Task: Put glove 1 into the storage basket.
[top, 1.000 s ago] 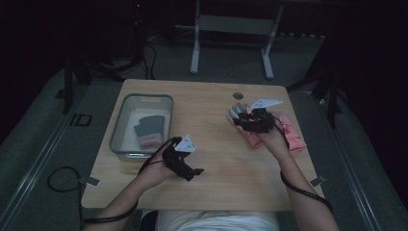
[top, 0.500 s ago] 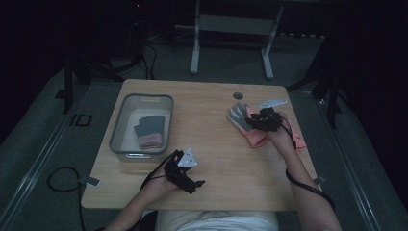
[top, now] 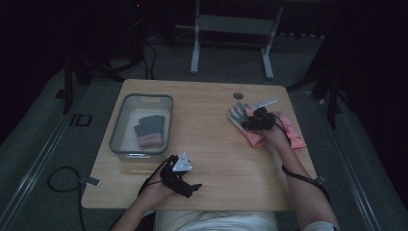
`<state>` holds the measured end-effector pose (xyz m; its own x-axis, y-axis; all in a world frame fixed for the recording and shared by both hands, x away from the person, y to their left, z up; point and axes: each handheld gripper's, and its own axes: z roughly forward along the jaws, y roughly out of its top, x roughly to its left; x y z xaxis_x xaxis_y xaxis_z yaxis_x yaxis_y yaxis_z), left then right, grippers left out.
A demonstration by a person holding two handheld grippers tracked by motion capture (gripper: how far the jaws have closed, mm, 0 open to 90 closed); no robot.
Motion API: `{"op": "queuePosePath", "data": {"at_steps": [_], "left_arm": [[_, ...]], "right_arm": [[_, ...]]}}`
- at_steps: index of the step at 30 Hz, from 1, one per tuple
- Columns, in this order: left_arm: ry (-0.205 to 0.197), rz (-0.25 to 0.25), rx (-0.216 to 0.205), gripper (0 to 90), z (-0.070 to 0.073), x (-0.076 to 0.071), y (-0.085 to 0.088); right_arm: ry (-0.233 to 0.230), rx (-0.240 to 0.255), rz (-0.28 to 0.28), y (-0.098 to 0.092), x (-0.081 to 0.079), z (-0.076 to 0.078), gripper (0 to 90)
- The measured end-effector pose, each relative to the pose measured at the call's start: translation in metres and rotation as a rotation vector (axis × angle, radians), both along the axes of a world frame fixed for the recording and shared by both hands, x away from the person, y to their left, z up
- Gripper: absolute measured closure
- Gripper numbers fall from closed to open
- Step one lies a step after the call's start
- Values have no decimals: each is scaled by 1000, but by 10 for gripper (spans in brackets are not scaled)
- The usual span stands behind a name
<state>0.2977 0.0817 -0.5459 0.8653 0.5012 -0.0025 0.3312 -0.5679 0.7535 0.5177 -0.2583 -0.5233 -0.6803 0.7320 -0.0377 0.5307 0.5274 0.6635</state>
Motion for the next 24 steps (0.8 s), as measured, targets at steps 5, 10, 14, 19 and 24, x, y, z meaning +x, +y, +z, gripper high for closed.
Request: {"op": "queuePosePath", "data": {"at_steps": [5,10,14,19,24], "left_arm": [[-9,4,-3,19,0,-1,0],[-11,2,-4,19,-1,-1,0],[-7,-9,-10,19,-3,-1,-2],[-9,-30,-5,19,-4,-2,-3],[-4,-41,7,19,-5,-1,-4]], "right_arm": [[-10,-50,-1,4,1,-7,592],[-9,-35,-19,5,-2,-12,783],[-5,7,-71,4,-2,-13,831],[-67,23,-153,8,-11,-11,870],[-84,108,-211,8,-20,3,878]]}}
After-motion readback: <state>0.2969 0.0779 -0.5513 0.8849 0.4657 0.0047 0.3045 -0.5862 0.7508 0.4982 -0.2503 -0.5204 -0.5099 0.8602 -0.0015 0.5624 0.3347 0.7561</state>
